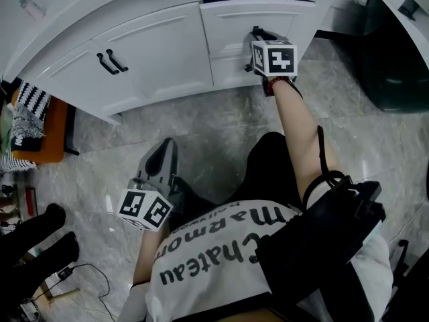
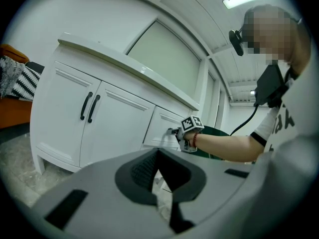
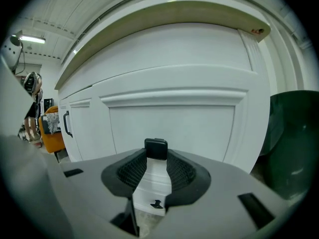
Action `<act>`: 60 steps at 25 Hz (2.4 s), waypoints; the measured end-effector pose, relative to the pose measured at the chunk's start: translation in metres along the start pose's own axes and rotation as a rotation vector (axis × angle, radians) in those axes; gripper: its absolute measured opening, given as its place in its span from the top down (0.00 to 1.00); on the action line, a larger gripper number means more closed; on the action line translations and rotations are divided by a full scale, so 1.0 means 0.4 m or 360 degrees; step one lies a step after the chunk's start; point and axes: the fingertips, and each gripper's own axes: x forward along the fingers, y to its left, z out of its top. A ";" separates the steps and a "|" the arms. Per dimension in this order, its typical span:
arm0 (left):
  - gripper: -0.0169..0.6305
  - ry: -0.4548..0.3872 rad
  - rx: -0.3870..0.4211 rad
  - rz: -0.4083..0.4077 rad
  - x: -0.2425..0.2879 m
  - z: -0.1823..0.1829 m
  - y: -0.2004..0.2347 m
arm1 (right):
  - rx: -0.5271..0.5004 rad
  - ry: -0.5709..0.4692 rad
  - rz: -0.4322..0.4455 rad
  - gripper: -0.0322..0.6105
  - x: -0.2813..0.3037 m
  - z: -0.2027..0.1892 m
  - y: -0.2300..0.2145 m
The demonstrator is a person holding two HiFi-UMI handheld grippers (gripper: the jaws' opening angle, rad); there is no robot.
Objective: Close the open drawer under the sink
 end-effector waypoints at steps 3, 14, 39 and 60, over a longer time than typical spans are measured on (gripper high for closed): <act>0.96 0.0005 -0.0023 0.0015 -0.001 0.001 0.009 | -0.0004 0.0007 0.0005 0.74 0.010 0.000 -0.001; 0.96 0.0024 -0.0024 0.0077 -0.016 0.001 0.037 | -0.0063 -0.0054 -0.0022 0.74 0.040 0.004 -0.003; 0.96 0.0077 0.0034 -0.0210 0.129 0.063 -0.020 | 0.0397 0.0025 0.0565 0.93 -0.248 -0.169 0.117; 0.96 0.0291 -0.0024 -0.0434 0.102 0.672 -0.280 | 0.0632 0.0139 0.0561 0.93 -0.613 0.437 0.153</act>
